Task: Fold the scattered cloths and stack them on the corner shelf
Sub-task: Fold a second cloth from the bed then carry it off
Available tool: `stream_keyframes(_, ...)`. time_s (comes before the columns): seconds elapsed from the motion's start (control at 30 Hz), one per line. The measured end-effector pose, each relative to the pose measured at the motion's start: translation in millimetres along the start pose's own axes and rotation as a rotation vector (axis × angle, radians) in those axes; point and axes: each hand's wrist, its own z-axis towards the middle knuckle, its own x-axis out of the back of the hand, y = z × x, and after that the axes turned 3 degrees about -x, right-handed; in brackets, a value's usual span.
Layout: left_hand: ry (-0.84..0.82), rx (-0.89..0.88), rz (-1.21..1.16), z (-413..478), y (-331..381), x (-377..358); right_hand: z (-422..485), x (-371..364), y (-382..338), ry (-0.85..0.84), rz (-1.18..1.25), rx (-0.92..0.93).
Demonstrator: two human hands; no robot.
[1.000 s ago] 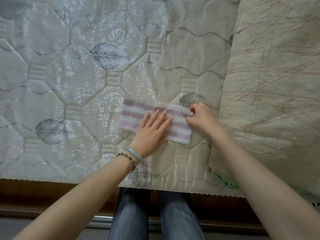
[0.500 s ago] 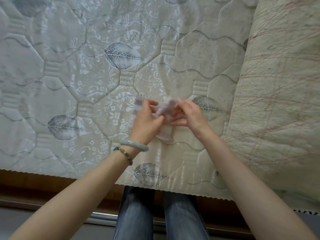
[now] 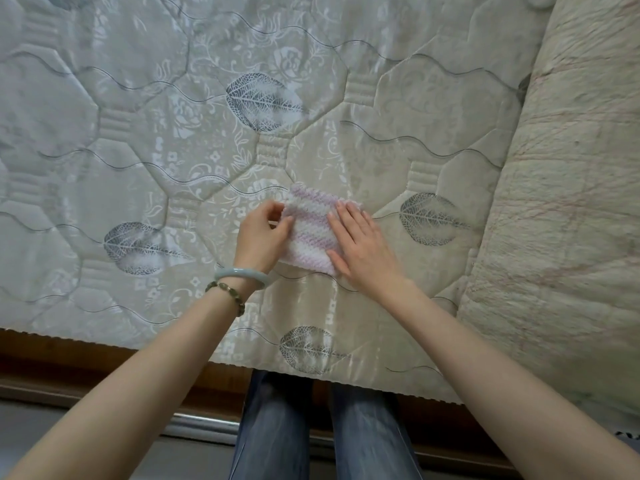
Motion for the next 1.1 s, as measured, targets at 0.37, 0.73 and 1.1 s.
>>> stream_keyframes(0.37, -0.264, -0.843, 1.056, 8, -52, -4, 5, -31, 0, -0.064, -0.145, -0.073)
stream_keyframes(0.73, -0.07, -0.217, 0.184, -6, -25, 1, -10, 13, -17, 0.331, 0.518, -0.458)
stream_keyframes(1.1, -0.196, 0.283, -0.294, -7, -4, -3, 4, 29, -40, 0.004, 1.785, -1.071)
